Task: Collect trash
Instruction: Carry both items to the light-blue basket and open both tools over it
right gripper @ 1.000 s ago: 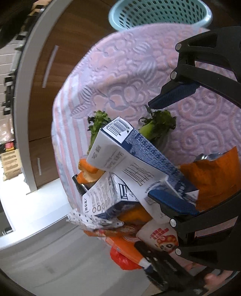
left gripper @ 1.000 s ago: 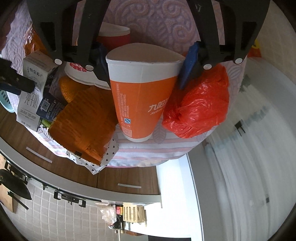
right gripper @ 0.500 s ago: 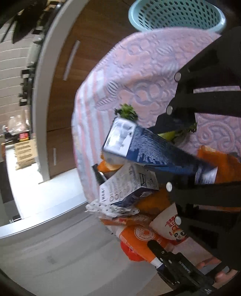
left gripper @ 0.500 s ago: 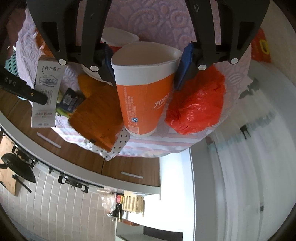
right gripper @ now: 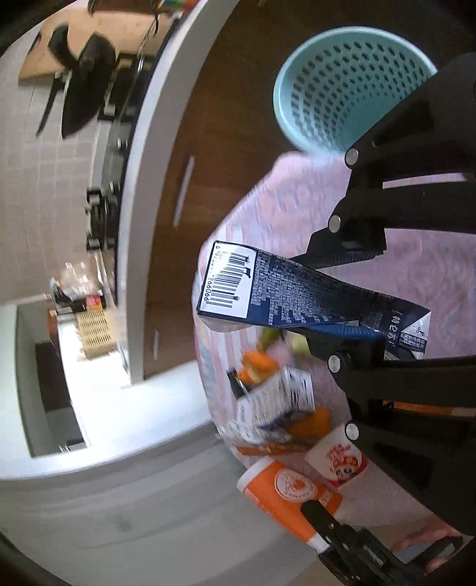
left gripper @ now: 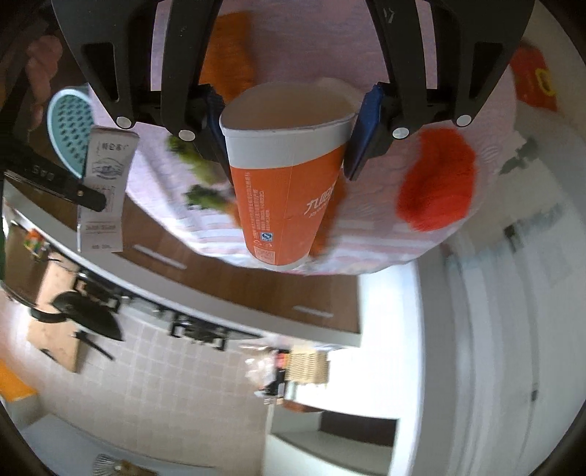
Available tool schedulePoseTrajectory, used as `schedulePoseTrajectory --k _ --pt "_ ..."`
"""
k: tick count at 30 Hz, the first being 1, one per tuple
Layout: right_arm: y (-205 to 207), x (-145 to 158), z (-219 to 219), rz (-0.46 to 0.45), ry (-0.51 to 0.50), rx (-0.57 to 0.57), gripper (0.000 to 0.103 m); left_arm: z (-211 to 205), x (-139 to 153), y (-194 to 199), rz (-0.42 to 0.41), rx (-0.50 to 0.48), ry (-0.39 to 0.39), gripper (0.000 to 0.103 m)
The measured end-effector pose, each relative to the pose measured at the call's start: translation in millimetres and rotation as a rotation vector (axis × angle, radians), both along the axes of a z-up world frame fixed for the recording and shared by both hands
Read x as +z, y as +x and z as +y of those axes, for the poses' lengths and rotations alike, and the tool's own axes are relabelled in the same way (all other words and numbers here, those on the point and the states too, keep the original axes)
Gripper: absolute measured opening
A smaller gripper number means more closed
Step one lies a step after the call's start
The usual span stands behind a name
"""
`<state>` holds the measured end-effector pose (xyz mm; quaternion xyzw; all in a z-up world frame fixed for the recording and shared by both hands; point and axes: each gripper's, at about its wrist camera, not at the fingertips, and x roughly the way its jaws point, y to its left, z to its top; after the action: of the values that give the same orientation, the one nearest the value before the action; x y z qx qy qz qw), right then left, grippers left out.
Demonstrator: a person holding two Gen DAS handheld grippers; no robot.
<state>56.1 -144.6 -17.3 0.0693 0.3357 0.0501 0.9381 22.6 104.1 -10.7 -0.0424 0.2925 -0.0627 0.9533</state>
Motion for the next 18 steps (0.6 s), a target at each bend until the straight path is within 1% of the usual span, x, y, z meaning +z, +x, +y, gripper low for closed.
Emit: schedulePoseTrajectory --k 6,11,14,18 --pt "-15 2 -65 -0.012 -0.008 -0.121 0.025 -62 3 2 -0.008 -0.111 -0.001 0.055" --pt "-27 -6 -123 -0.015 -0.011 -0.242 0.025 -128 -6 13 0.027 -0.227 0.014 0.055" --pt "-33 -22 -160 0.016 -0.011 -0.318 0.025 -170 -17 20 0.060 -0.298 0.032 0.055" --pt "-37 -51 -197 0.086 -0.012 -0.375 0.025 -222 -36 35 0.120 -0.376 0.029 0.055"
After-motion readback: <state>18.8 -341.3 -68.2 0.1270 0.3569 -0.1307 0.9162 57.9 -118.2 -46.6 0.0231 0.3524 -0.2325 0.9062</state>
